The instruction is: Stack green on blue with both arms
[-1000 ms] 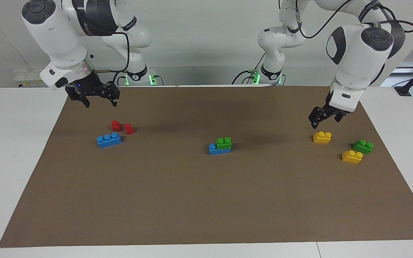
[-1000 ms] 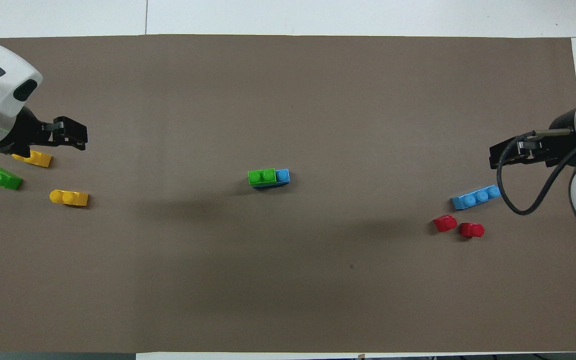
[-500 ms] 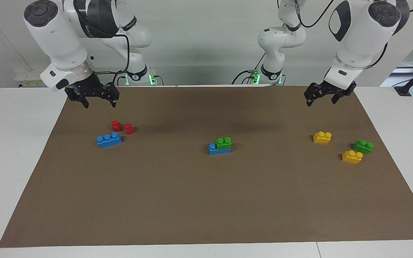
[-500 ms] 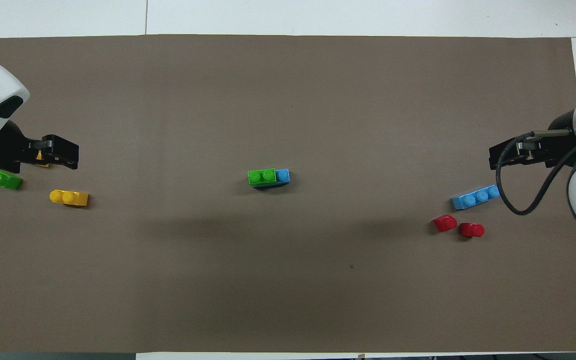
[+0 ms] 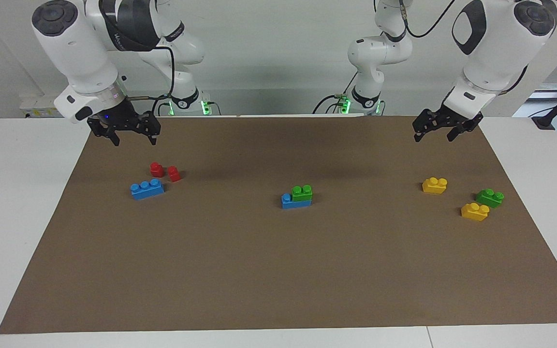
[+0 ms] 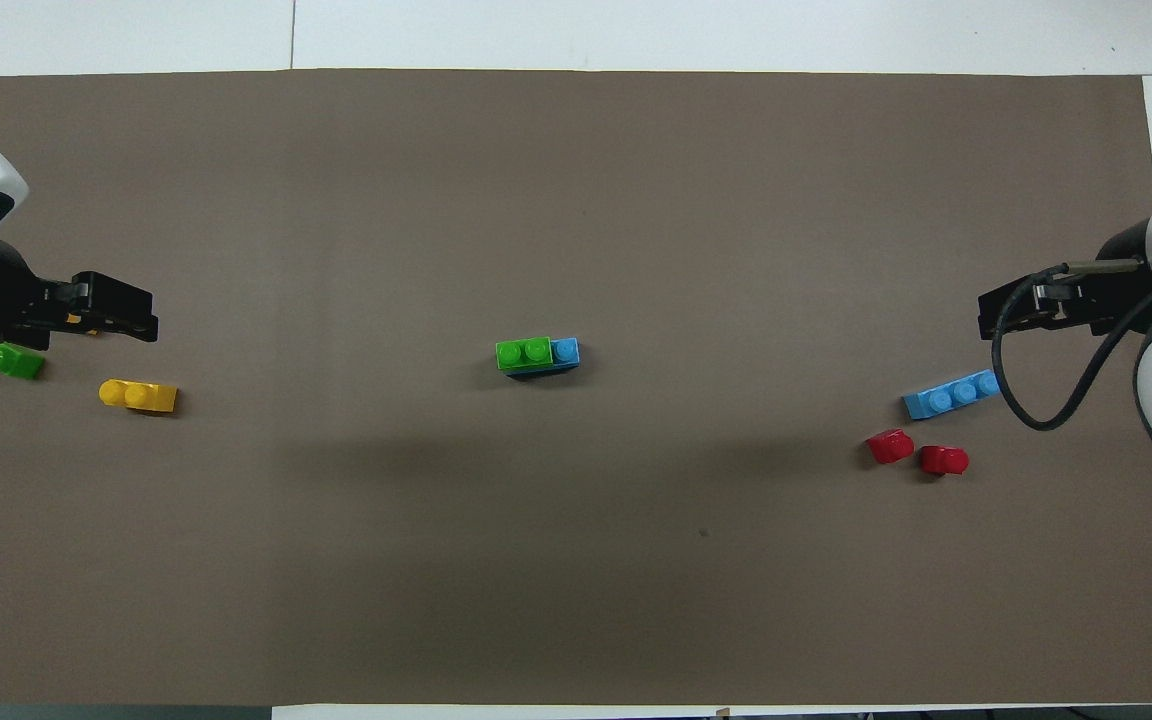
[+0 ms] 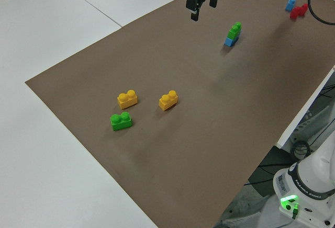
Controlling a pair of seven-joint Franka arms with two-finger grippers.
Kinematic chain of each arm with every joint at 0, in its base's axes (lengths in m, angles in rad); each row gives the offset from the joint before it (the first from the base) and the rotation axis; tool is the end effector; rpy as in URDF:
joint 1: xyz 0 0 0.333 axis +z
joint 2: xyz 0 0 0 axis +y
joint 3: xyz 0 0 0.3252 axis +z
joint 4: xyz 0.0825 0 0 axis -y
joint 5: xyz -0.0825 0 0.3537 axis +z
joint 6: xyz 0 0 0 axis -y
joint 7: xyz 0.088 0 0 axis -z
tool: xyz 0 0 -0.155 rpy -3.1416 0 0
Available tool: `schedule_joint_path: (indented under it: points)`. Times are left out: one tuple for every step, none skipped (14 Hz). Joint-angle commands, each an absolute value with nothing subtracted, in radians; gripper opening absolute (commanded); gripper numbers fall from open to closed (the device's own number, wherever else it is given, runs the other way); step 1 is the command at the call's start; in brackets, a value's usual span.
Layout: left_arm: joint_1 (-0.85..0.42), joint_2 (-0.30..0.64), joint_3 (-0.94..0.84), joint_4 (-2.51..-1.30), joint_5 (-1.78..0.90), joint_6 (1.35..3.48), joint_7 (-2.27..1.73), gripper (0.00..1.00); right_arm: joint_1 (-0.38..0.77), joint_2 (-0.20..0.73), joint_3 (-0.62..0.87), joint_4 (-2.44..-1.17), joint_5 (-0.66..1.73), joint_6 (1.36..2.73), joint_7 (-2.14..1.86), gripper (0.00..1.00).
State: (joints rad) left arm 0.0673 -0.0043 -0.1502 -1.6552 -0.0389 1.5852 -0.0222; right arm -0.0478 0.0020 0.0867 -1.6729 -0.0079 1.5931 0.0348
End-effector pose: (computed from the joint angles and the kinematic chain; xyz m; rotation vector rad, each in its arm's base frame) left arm 0.5156 -0.0490 0.5521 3.1038 -0.0913 -0.1051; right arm 0.5182 0.0189 0.5417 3.1283 0.0072 -0.1275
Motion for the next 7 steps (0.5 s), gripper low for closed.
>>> schedule_joint_path:
  points:
    - [0.075, -0.028, -0.146, -1.667, -0.064, 1.601, 0.015, 1.0, -0.06, -0.008, 0.097, -1.684, -0.029, 1.597, 0.021, 1.0]
    - [0.075, -0.028, -0.146, -1.664, -0.063, 1.603, 0.015, 1.0, -0.06, -0.008, 0.097, -1.684, -0.029, 1.595, 0.021, 1.0]
    - [0.075, -0.028, -0.146, -1.664, -0.06, 1.609, 0.015, 1.0, -0.06, -0.008, 0.097, -1.683, -0.028, 1.595, 0.023, 1.0]
    - [0.075, -0.028, -0.147, -1.666, -0.058, 1.615, 0.015, 1.0, -0.06, -0.008, 0.097, -1.683, -0.028, 1.595, 0.023, 1.0]
    - [0.074, -0.028, -0.147, -1.666, -0.057, 1.618, 0.014, 1.0, -0.06, -0.008, 0.097, -1.684, -0.026, 1.595, 0.023, 1.0]
    - [0.072, -0.028, -0.149, -1.664, -0.055, 1.623, 0.012, 1.0, -0.06, -0.008, 0.097, -1.684, -0.026, 1.594, 0.023, 1.0]
    - [0.072, -0.028, -0.149, -1.666, -0.055, 1.623, 0.012, 1.0, -0.06, -0.008, 0.097, -1.684, -0.026, 1.594, 0.023, 1.0]
